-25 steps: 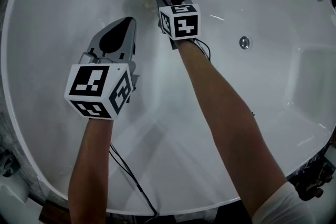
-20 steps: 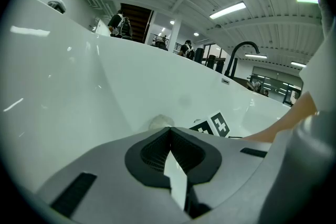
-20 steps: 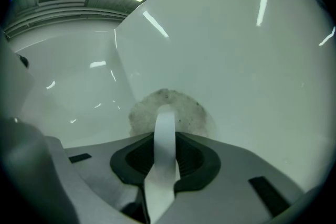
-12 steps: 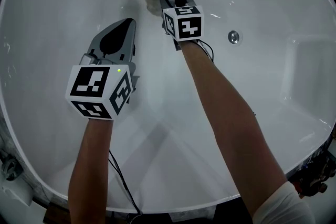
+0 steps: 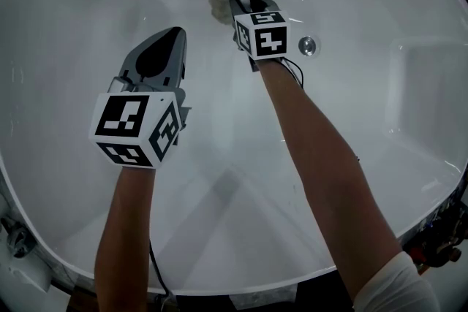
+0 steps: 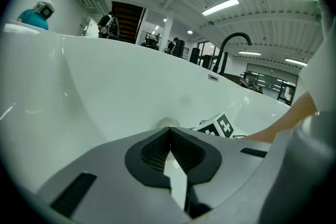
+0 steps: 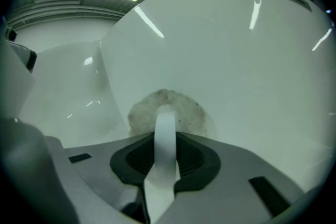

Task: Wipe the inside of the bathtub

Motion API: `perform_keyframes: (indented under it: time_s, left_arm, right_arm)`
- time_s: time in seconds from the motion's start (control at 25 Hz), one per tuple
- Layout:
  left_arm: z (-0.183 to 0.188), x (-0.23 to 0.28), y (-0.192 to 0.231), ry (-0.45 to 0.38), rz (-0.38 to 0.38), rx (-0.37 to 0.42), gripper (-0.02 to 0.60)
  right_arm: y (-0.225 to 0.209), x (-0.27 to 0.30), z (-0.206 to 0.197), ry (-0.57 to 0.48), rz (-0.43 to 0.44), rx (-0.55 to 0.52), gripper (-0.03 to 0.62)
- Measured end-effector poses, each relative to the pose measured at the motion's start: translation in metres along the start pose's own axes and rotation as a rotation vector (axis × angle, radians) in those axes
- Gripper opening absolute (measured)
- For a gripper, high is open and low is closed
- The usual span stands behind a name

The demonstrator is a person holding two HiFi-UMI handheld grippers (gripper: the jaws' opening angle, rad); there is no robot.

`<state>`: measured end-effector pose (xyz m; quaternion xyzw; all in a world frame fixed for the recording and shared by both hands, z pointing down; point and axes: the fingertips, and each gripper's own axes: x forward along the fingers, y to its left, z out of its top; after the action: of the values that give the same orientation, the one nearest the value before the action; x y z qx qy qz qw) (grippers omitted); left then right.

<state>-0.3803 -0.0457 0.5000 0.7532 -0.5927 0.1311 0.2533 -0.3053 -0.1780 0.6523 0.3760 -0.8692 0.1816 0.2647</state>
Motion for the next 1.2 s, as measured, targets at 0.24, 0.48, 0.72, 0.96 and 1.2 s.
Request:
perform_keyframes:
  time_s: [0.24, 0.48, 0.72, 0.96, 1.2]
  left_arm:
    - [0.001, 0.012, -0.032, -0.001, -0.006, 0.01, 0.011]
    - [-0.011, 0.023, -0.062, 0.02, -0.001, 0.022, 0.011]
    - [-0.017, 0.042, -0.095, 0.026, -0.01, 0.026, 0.011]
    - [-0.018, 0.058, -0.131, 0.029, -0.015, 0.027, 0.011]
    - [-0.038, 0.098, -0.183, 0.041, -0.028, 0.018, 0.011]
  right_arm:
    - [-0.037, -0.018, -0.01, -0.01, -0.018, 0.02, 0.098]
    - [-0.076, -0.034, -0.028, -0.015, -0.04, 0.041, 0.098]
    - [-0.113, -0.049, -0.045, -0.009, -0.054, 0.041, 0.098]
    - [-0.153, -0.068, -0.055, -0.007, -0.063, 0.038, 0.098]
    - [-0.208, -0.084, -0.089, 0.003, -0.063, 0.035, 0.098]
